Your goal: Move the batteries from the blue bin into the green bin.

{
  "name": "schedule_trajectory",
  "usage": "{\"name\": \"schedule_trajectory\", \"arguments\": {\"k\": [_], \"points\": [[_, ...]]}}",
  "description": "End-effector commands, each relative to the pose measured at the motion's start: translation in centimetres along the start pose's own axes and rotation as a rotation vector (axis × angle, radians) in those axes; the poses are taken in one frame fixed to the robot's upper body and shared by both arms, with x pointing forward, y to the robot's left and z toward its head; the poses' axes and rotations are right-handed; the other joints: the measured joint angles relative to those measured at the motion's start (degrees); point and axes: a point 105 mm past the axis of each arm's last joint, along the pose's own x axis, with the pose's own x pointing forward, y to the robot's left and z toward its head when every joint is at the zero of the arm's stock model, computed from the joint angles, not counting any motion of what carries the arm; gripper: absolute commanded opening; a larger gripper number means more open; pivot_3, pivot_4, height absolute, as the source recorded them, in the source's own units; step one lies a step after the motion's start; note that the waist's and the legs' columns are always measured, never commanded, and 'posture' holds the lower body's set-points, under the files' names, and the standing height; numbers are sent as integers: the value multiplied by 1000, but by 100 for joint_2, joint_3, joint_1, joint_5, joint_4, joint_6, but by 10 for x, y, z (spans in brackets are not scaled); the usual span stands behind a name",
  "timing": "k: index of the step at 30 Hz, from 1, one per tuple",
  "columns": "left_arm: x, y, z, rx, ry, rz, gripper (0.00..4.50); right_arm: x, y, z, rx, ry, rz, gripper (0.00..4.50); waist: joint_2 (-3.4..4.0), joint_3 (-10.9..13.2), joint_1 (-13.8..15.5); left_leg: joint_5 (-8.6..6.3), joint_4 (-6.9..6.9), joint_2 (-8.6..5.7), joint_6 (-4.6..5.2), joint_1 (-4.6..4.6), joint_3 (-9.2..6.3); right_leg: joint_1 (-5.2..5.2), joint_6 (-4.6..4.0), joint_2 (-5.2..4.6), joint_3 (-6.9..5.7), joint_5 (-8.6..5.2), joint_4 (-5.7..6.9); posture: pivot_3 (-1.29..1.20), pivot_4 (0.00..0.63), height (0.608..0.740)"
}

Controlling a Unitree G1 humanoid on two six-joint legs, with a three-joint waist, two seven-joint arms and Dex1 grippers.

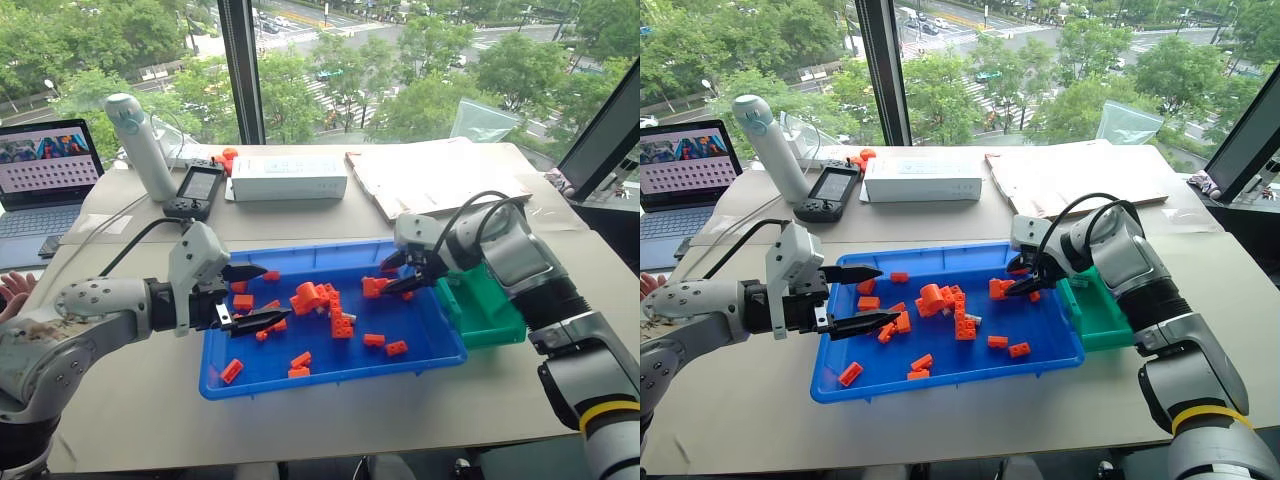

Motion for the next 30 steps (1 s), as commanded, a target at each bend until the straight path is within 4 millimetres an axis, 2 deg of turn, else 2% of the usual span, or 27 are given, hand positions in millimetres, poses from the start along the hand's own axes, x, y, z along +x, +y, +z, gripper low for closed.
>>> {"name": "schedule_trajectory", "arguments": {"k": [1, 3, 8, 11, 15, 19, 22, 26, 29, 30], "points": [[-3, 0, 7, 39, -21, 21, 4500, -3, -11, 2, -53, 21, -51, 2730, 0, 0, 1, 0, 0, 0, 0, 0, 0, 0, 0, 0, 0, 0, 0, 0, 150, 733], [-3, -1, 7, 38, -20, 19, 4500, 0, -14, -3, -58, 39, -64, 2730, 0, 0, 0, 0, 1, 0, 0, 0, 0, 0, 0, 0, -1, 0, 0, 0, 150, 733], [-3, -1, 7, 38, -20, 20, 4500, 3, -16, -8, -61, 48, -67, 1432, 0, 0, -12, 1, 0, 0, -1, 0, 0, 2, 0, 0, -1, 0, 0, 0, 150, 733], [-2, 0, 7, 41, -20, 24, 4500, -2, -18, -1, -60, 11, -73, 430, 0, 0, -11, 1, 0, 0, -1, 0, -1, 15, 1, 0, -1, 0, 0, 0, 150, 733], [-2, 1, 6, 41, -17, 27, 4500, -13, -13, 16, -32, -80, -33, 435, 0, 0, -18, 1, 0, 1, -2, 0, -2, 17, 1, 1, -2, 0, 1, 0, 150, 733], [0, 2, 5, 41, -15, 26, 4500, -22, 10, 24, -42, -111, 89, 435, 1, 1, -22, 1, -3, 1, -2, 0, -2, 21, 1, 1, -2, 0, 4, 0, 150, 733], [2, 3, 4, 46, -14, 26, 4500, -20, 30, 21, -39, -78, 165, 435, 1, 1, -9, 1, -1, 1, -2, 1, -6, 16, 0, 0, -8, -1, 1, 0, 150, 733], [3, 3, 4, 50, -14, 25, 4500, -18, 41, 12, -28, -17, 194, 435, 1, 1, -3, 0, 2, 1, -3, 2, -7, 4, -6, 0, -8, -3, 1, 0, 150, 733], [3, 3, 4, 51, -10, 22, 4500, -23, 57, 10, 16, -8, 277, 435, 1, 1, 7, 0, 1, 1, -3, 0, -6, -1, -23, 0, -6, -12, 2, 0, 150, 733], [3, 3, 3, 51, -8, 20, 4500, -25, 60, 10, 24, -10, 290, 935, 1, 1, 11, 0, 0, 1, -3, 0, -6, -2, -23, -1, -6, -12, 1, 0, 150, 733]]}}
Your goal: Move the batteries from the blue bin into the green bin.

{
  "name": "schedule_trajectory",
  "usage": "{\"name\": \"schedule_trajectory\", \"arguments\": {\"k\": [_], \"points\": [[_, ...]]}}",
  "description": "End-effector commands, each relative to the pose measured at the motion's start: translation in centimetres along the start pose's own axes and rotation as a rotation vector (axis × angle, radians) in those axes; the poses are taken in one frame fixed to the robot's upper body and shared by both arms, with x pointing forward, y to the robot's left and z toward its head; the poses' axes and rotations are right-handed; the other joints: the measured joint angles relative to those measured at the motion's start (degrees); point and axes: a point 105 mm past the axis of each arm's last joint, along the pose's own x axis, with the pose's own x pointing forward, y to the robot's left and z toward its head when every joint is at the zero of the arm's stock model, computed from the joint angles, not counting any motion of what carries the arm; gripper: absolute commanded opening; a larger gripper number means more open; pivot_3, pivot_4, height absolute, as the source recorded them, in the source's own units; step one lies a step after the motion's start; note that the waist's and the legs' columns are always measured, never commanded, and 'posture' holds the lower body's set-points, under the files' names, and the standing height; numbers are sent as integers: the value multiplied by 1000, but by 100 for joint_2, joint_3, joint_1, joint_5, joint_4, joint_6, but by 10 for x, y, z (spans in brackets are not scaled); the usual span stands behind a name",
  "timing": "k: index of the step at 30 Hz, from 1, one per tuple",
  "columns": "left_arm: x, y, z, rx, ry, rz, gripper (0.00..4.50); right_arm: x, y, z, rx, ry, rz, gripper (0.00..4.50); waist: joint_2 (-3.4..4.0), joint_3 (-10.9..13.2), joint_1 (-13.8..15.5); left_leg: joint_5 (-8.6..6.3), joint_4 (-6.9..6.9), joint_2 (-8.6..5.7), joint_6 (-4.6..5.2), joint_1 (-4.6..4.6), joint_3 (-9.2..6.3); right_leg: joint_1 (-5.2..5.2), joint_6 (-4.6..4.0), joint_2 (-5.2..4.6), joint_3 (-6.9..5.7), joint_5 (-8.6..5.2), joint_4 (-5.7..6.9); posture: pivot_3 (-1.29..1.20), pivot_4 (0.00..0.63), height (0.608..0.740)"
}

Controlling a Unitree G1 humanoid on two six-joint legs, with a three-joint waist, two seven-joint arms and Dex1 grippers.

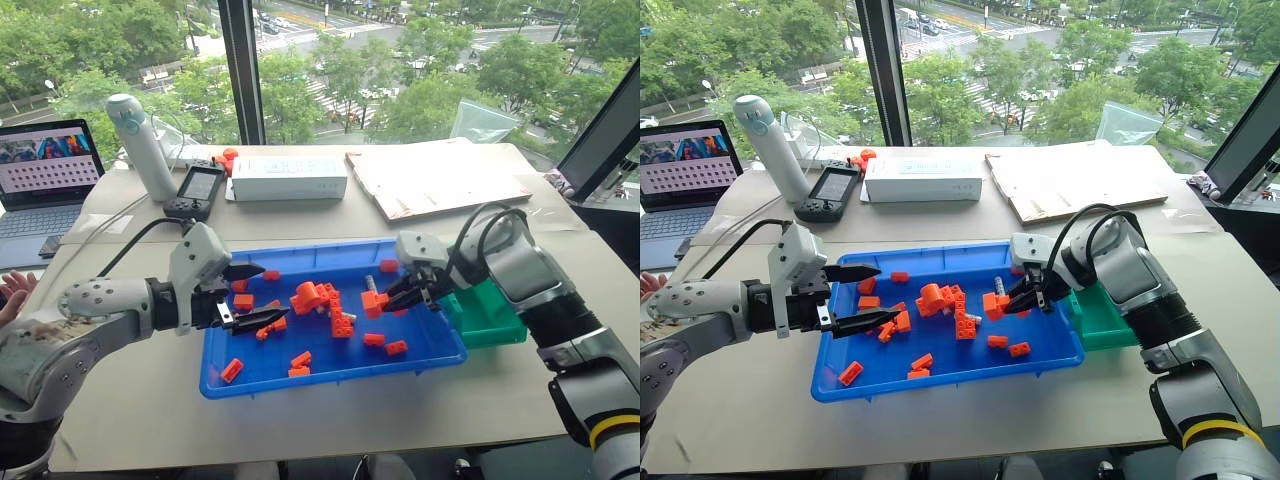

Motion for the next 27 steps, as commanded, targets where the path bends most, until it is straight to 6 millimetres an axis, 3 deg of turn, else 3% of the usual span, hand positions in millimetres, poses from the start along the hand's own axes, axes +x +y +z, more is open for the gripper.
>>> {"name": "schedule_trajectory", "arguments": {"k": [1, 9, 10, 12, 14, 22, 27], "points": [[0, 0, 7, 37, -21, -4, 4500, -10, 15, 10, 2, -21, 74, 1438, 0, 0, 4, 0, -1, 0, 0, 0, 0, 0, 0, 0, 0, 0, -1, 0, 150, 733], [-2, -2, 2, 33, 0, -8, 4500, -33, 5, 25, -12, -85, 34, 4047, 0, 0, 2, 0, -1, 2, 0, 1, 0, -1, -3, 0, 1, -2, 0, 0, 150, 733], [-2, -2, 2, 33, 0, -6, 4500, -33, -9, 29, -40, -105, -43, 4391, 0, 0, 2, 0, -1, 2, 0, 1, 0, -1, -3, 0, 0, -2, -1, 0, 150, 733], [-2, -2, 2, 33, 0, -3, 4500, -32, -40, 39, -73, -154, -208, 4453, -1, 0, -19, 0, 1, 2, 0, 2, -1, 1, -4, 0, -1, -2, -1, 0, 150, 733], [-2, -2, 2, 33, -1, -2, 4500, -26, -54, 41, -77, -166, -259, 4453, -1, 0, -45, 1, 1, 4, -2, 3, 1, 0, -9, 1, 0, 2, 0, 0, 150, 733], [-3, -2, 3, 37, -3, 6, 4500, 5, -70, 20, -87, -82, -249, 4453, -1, 1, 0, 0, -2, 3, 0, 1, 2, 10, 20, 2, -7, 16, 1, 0, 150, 733], [-5, -2, 2, 36, -2, 15, 4500, 14, -74, 6, -66, -47, -245, 4453, 0, 2, -14, 1, -2, 3, -3, 1, 1, 17, 20, 3, -7, 16, 4, 0, 150, 733]]}}
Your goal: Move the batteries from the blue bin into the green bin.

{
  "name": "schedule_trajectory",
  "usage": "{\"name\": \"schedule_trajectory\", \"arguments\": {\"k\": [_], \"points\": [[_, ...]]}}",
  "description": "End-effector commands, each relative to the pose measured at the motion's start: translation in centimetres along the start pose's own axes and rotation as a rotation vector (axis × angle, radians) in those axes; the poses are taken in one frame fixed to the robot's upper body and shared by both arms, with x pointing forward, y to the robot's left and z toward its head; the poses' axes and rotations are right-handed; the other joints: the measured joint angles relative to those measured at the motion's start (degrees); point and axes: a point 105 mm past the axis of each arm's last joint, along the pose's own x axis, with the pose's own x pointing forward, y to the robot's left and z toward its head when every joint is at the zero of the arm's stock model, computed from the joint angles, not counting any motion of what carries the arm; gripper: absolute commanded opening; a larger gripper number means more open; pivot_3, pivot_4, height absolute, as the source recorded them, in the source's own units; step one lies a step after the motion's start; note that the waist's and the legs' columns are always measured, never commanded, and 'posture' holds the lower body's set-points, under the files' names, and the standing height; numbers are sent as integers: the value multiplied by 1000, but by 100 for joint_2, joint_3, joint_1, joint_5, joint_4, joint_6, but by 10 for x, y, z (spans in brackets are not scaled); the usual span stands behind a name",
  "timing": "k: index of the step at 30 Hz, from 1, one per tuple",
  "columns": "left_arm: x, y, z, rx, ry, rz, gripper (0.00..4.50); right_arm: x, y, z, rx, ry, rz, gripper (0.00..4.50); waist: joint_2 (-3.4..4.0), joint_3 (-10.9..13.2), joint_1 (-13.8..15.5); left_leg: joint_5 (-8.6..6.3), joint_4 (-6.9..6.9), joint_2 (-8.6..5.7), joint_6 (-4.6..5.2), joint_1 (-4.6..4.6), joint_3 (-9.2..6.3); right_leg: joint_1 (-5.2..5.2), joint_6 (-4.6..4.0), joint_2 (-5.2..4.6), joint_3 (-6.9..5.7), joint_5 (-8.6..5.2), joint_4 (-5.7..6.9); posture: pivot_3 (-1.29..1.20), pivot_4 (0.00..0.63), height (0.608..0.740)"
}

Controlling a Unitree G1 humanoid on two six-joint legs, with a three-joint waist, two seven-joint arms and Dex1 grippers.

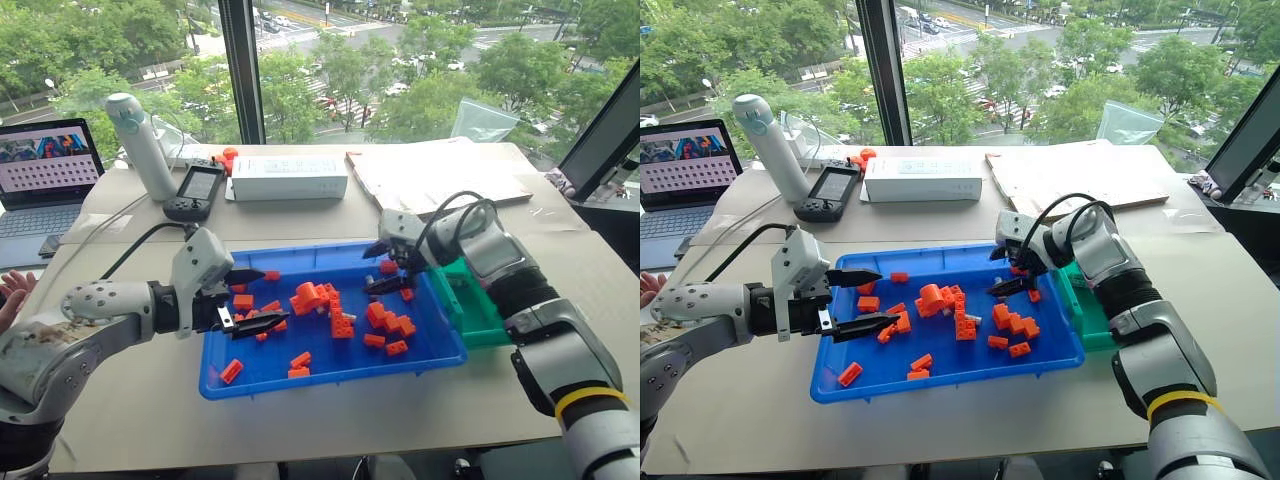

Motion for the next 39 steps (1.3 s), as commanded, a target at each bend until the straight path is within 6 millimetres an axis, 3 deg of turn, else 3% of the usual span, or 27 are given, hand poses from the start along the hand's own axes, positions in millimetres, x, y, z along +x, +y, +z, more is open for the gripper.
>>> {"name": "schedule_trajectory", "arguments": {"k": [1, 16, 23, 25, 30, 34, 37, 39], "points": [[-5, -1, 9, 45, -26, 18, 4500, -3, -11, 4, -40, 4, -47, 4453, 0, 0, -13, 0, 0, 1, 0, 0, -1, 0, 0, 0, -2, 0, 1, 0, 150, 733], [-5, -1, 10, 54, -28, 33, 4500, 12, -13, -14, -14, 32, -57, 4453, 1, 0, -61, 2, 0, 1, -4, 2, -4, 3, -1, 2, -6, 0, 2, 0, 150, 733], [-4, 0, 11, 51, -34, 31, 4500, 8, -16, -15, 2, 20, -67, 2460, 1, 0, -58, 2, 0, 1, -5, 4, -7, 2, -1, 2, -10, 0, 1, 0, 150, 733], [-4, 1, 12, 48, -40, 27, 4500, 3, -18, -10, 7, -3, -75, 2454, 1, 0, -59, 2, 0, 0, -5, 3, -7, 2, -1, 1, -9, 0, 1, 0, 150, 733], [-8, 2, 20, 39, -92, 7, 4500, -25, -25, 13, 38, -121, -86, 2454, 5, 3, -60, 2, -1, 0, -5, 1, -6, 6, -1, 1, -7, 0, 3, 0, 150, 733], [-14, 1, 31, 37, -142, -40, 4500, -66, -21, 29, 67, -188, -101, 2454, 11, 8, -63, 2, -2, 1, -5, -1, -7, 8, -1, 1, -6, -1, 5, 0, 150, 733], [-17, 1, 37, 47, -159, -76, 4500, -94, -14, 24, 100, -164, -135, 2454, 11, 8, -55, 2, -4, 2, -5, 1, -6, 6, -2, 1, -7, -2, 4, 0, 150, 733], [-19, -1, 42, 56, -173, -116, 4500, -119, -7, 11, 154, -107, -182, 2454, 11, 8, -28, 1, -3, 3, -4, 1, -7, 4, -3, 1, -8, -2, -1, 0, 150, 733]]}}
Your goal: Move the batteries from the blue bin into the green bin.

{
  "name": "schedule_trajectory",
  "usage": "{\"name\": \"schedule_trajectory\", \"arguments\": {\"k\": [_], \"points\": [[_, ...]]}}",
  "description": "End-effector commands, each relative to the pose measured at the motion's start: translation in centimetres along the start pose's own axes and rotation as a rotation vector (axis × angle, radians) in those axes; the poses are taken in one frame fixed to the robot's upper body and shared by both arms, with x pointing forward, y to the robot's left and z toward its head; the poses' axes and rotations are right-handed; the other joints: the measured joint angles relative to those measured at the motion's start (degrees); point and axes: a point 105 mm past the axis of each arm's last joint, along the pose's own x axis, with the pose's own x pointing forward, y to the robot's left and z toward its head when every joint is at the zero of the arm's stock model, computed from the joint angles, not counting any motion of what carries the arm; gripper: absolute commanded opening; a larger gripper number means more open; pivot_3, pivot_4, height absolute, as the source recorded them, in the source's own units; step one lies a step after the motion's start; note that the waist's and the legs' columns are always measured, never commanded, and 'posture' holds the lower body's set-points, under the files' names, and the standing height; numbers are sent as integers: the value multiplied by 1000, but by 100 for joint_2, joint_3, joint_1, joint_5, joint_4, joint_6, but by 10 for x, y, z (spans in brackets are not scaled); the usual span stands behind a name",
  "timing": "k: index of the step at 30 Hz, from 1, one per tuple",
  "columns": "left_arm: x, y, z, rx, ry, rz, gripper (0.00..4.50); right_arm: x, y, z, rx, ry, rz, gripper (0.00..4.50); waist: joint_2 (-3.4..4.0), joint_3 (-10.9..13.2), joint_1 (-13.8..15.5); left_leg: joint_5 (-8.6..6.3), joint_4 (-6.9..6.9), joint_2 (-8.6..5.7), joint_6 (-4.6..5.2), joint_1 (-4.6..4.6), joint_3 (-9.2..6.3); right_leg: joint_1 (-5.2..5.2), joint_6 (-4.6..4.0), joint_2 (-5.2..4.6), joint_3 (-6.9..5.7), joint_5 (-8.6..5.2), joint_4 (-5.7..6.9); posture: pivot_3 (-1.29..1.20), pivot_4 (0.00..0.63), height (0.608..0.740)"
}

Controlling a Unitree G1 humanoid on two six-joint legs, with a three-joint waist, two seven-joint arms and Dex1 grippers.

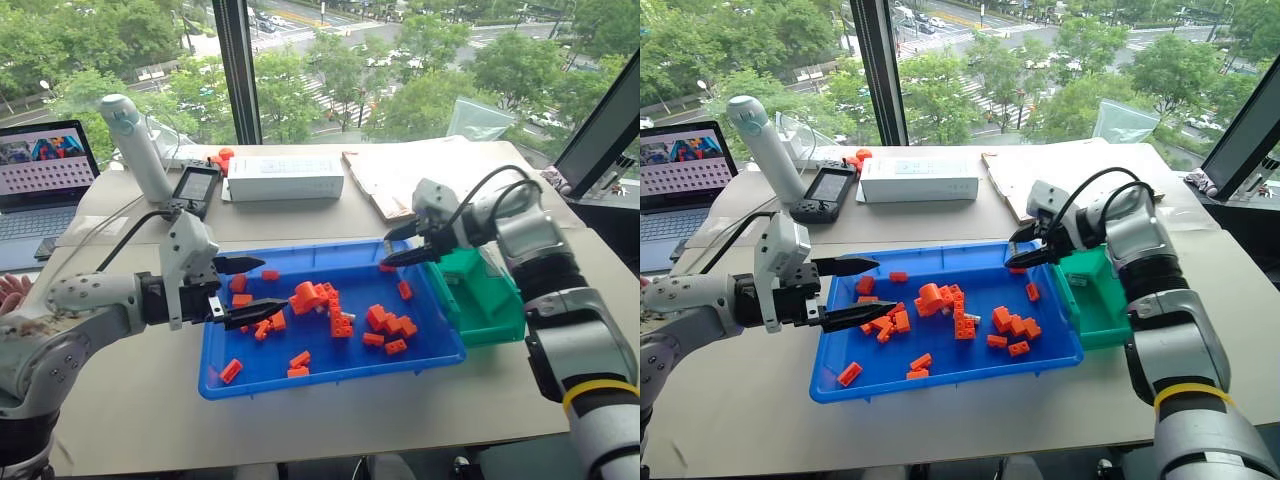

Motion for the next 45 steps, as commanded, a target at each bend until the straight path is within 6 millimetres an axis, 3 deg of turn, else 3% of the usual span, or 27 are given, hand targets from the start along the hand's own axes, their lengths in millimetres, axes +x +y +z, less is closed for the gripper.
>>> {"name": "schedule_trajectory", "arguments": {"k": [1, 4, 10, 11, 14, 16, 18, 22, 26, 30, 33, 40, 45], "points": [[-5, -4, 20, 66, -58, -70, 4500, -49, 5, -11, 66, 77, -91, 2454, -1, 1, 43, 0, 1, -1, 0, -1, 0, -5, -1, -1, -1, -1, 0, 0, 150, 733], [-4, -6, 25, 81, -74, -116, 4500, -73, 10, -37, 136, 180, -163, 2454, 0, 1, 91, -3, 2, -5, 0, -1, 3, -16, -27, -7, 0, -16, -8, 0, 150, 733], [-2, -8, 27, 115, -67, -164, 4500, -76, 25, -67, 227, 248, -185, 2454, 0, 1, 22, -2, 4, 0, 0, 4, 10, 2, -39, -6, 10, -22, 1, 0, 150, 733], [-3, -8, 27, 115, -65, -166, 4500, -74, 24, -69, 224, 252, -197, 2954, 0, 1, 17, -2, 3, 0, 1, 3, 11, 1, -22, -6, 11, -12, 0, 0, 150, 733], [-4, -6, 24, 123, -45, -155, 4500, -75, 20, -73, 182, 294, -241, 3868, 4, 4, 4, -2, 5, -2, 2, 2, 11, 0, -2, -6, 12, -2, 1, 0, 150, 733], [-9, -3, 18, 129, -3, -134, 4500, -77, 15, -58, 136, 281, -255, 4473, 5, 5, 0, -2, 6, -2, 2, 2, 10, 0, -1, -6, 11, -2, 0, 0, 150, 733], [-13, -1, 14, 127, 23, -117, 4500, -77, 10, -42, 73, 268, -261, 4473, 14, 10, -15, -2, 5, -2, 2, 2, 11, -1, -1, -6, 12, -2, -1, 0, 150, 733], [-22, 0, 11, 124, 45, -89, 4500, -60, 17, -2, 9, 148, -165, 4473, 29, 24, -27, -2, 2, 0, 2, 2, 11, -19, -9, -6, 13, -7, -1, 0, 150, 733], [-32, 3, -6, 133, 157, -42, 4500, -10, 51, 32, -21, -6, 54, 4473, 26, 25, -43, -4, 1, 5, 2, 3, 8, -25, -7, -4, 7, -6, -3, 0, 150, 733], [-34, 0, -10, 131, 168, -31, 4500, 28, 57, 19, -3, 51, 27, 4473, 27, 29, 23, -4, 2, 5, 2, -1, 9, -30, -7, -4, 5, -6, 4, 0, 150, 733], [-36, -3, -8, 128, 161, -22, 4500, 47, 53, 35, 178, -61, -66, 4473, 22, 32, 85, -5, 12, 3, -1, -10, 9, -37, -24, -6, 4, -13, 2, 0, 150, 733], [-38, -3, -8, 134, 154, -1, 4500, 62, 84, 28, 501, 70, -44, 4473, 22, 32, 131, -1, 12, 6, -5, -35, 15, -81, -12, -7, 3, 6, 40, 0, 150, 733], [-36, -3, -7, 145, 147, -2, 4500, 75, 88, 25, 640, 105, -44, 4473, 22, 32, 100, 2, 10, 12, -10, -35, 18, -97, -24, -5, 5, 0, 68, 0, 150, 733]]}}
